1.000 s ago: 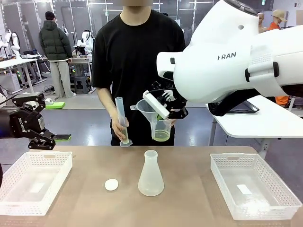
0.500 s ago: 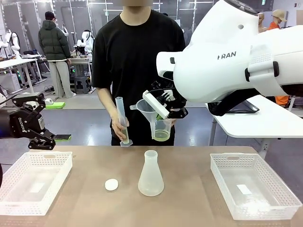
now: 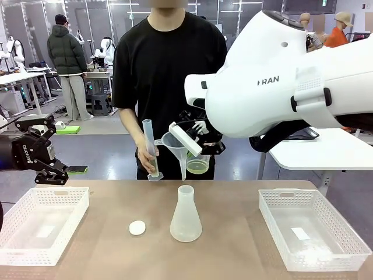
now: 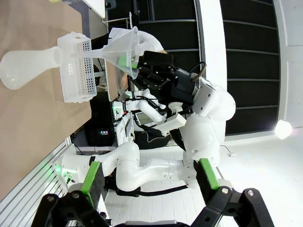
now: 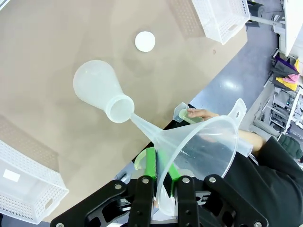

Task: Prepare the solutions needed for the experiment.
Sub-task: Pick up the Plastic Funnel and insert it into the Big flask.

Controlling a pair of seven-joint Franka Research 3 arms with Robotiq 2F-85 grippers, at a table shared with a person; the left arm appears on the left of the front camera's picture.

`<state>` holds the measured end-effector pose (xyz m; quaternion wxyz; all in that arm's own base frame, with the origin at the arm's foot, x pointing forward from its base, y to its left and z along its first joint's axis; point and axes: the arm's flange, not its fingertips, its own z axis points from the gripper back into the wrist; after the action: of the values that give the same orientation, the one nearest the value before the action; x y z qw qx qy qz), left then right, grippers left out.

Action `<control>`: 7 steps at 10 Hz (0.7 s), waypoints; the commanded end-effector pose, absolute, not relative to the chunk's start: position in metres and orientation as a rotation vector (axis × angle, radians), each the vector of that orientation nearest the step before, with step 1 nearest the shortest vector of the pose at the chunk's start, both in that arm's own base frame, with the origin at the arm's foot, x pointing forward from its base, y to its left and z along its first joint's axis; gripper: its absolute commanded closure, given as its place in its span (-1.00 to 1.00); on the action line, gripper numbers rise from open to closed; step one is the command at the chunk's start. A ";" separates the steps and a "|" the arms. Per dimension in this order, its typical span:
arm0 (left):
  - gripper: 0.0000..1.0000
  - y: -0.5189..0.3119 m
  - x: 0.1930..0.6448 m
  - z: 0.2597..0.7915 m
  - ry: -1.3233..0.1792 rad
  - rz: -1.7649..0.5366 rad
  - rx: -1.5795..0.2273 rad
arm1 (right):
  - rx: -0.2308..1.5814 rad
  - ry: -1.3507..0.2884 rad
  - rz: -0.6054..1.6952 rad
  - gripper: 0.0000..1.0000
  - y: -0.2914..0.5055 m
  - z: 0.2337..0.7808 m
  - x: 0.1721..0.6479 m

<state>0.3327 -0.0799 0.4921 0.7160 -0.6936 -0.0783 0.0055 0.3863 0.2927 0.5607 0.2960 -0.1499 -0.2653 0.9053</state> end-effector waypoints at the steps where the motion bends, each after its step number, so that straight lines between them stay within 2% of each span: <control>1: -1.00 -0.081 0.332 0.493 -0.168 0.006 -1.547 | -0.381 -0.739 2.407 0.88 0.291 0.551 0.386; 7: -1.00 -0.081 0.332 0.493 -0.168 0.006 -1.547 | -0.303 -0.759 2.390 0.88 0.289 0.522 0.398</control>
<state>0.3327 -0.0799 0.4921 0.7160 -0.6936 -0.0783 0.0055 0.3948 0.2928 0.5292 0.3166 -0.1227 -0.2682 0.9015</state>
